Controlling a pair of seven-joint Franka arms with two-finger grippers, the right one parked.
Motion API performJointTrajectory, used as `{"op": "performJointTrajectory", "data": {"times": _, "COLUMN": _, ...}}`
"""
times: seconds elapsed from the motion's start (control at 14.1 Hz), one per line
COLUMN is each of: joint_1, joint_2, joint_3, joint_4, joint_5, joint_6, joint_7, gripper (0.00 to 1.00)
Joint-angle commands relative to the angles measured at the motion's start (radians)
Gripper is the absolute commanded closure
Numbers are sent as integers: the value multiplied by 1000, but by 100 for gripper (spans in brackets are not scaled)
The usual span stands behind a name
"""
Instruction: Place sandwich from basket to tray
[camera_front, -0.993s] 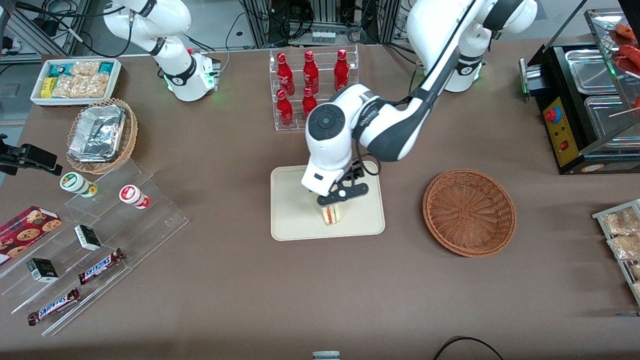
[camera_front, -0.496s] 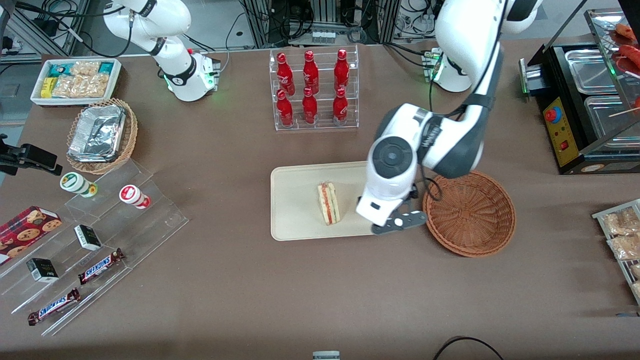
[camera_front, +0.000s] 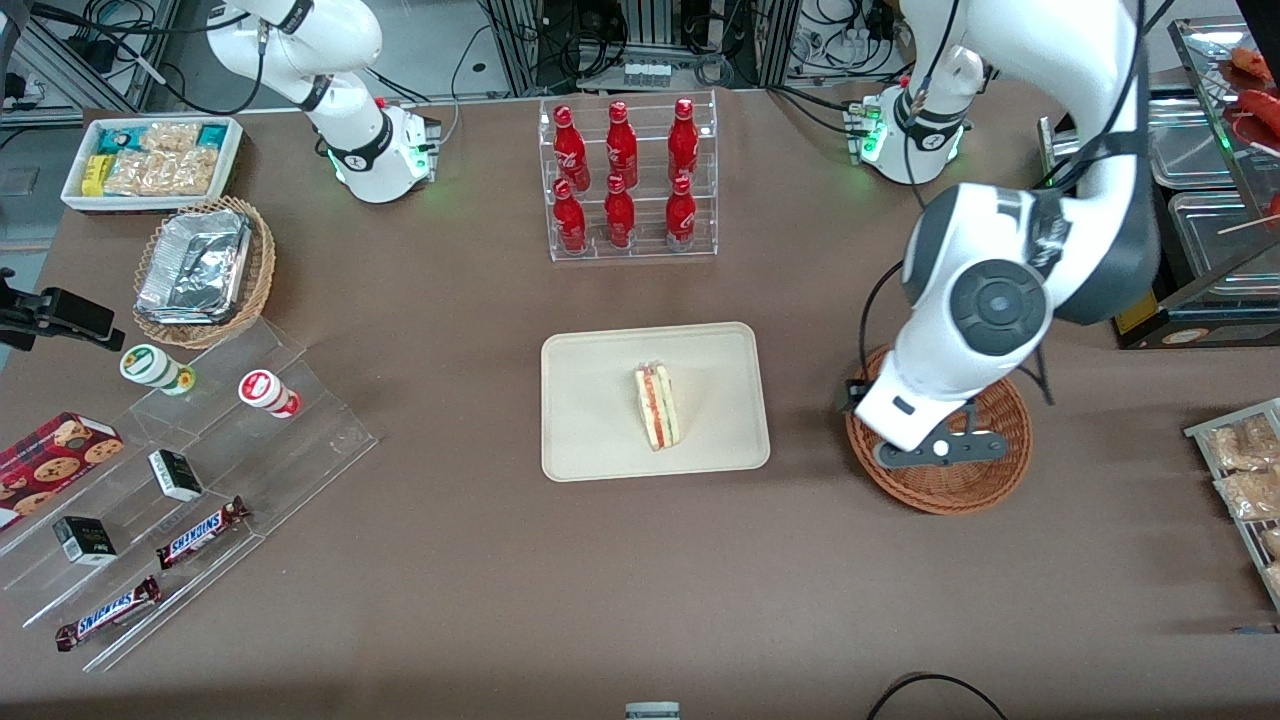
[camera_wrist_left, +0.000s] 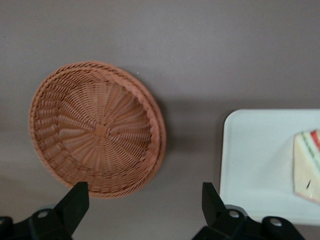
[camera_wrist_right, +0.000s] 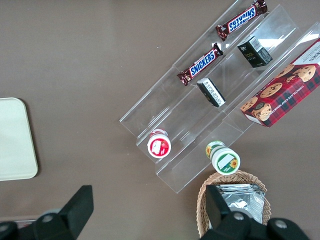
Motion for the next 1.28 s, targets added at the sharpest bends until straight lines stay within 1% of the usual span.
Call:
{"op": "performJointTrajectory", "data": {"times": 0.0, "joint_1": -17, "joint_2": -80, "joint_3": 60, "joint_4": -33, "joint_5": -31, "joint_6": -75, "joint_7": 128, "gripper": 0}}
{"op": "performJointTrajectory", "data": {"times": 0.28, "joint_1": -16, "joint_2": -141, "joint_3": 103, "joint_4": -15, "joint_5": -31, "joint_6": -187, "joint_7": 299, "gripper": 0}}
{"op": "performJointTrajectory", "data": {"times": 0.5, "joint_1": -10, "joint_2": -184, "joint_3": 107, "joint_4": -18, "joint_5": -26, "joint_6": -195, "joint_7": 330, "gripper": 0}}
{"op": "performJointTrajectory", "data": {"times": 0.57, "joint_1": 63, "joint_2": -189, "joint_3": 91, "joint_4": -21, "joint_5": -23, "joint_6": -197, "joint_7": 330, "gripper": 0}}
{"op": "performJointTrajectory", "data": {"times": 0.64, "joint_1": 117, "joint_2": -201, "joint_3": 24, "joint_4": -21, "joint_5": -25, "joint_6": -197, "joint_7": 333, "gripper": 0}}
{"op": "performJointTrajectory", "data": {"times": 0.71, "joint_1": 168, "joint_2": -209, "joint_3": -19, "joint_4": -21, "joint_5": -20, "joint_6": -198, "joint_7": 333, "gripper": 0}}
{"op": "performJointTrajectory", "data": {"times": 0.92, "joint_1": 361, "joint_2": -239, "joint_3": -203, "joint_4": -21, "joint_5": -9, "joint_6": -211, "joint_7": 334, "gripper": 0}}
{"op": "performJointTrajectory", "data": {"times": 1.06, "joint_1": 447, "joint_2": -256, "joint_3": -285, "joint_4": -24, "joint_5": 10, "joint_6": -212, "joint_7": 334, "gripper": 0}}
{"op": "performJointTrajectory", "data": {"times": 1.21, "joint_1": 545, "joint_2": -276, "joint_3": -369, "joint_4": -27, "joint_5": 15, "joint_6": -226, "joint_7": 334, "gripper": 0}}
